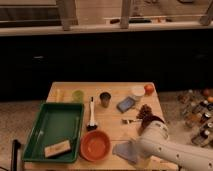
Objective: Place towel in plastic cup
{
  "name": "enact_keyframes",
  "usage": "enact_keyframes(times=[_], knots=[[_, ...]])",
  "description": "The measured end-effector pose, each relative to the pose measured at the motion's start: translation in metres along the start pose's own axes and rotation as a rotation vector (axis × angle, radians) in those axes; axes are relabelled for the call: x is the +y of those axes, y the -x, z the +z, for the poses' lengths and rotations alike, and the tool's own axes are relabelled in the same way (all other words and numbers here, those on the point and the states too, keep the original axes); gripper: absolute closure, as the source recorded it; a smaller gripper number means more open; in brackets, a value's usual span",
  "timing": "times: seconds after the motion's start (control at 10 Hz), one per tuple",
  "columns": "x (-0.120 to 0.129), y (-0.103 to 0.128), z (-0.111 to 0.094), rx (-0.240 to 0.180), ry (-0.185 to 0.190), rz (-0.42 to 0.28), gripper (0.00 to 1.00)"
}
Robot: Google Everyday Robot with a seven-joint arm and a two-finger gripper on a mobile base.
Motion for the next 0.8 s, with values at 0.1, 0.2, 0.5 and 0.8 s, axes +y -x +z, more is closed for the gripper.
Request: enact_keyframes(times=[0.1, 0.2, 0.5, 0.8], knots=[[-0.003, 0.005, 0.002, -0.013, 0.001, -0.022, 0.20], [-0.006, 0.013, 0.004, -0.028, 0.003, -0.041, 0.20], [-0.007, 0.013, 0.007, -0.046, 0.009, -0.057, 0.24], [-0.008, 0.012, 0.015, -0.060, 0.016, -0.060, 0.53]])
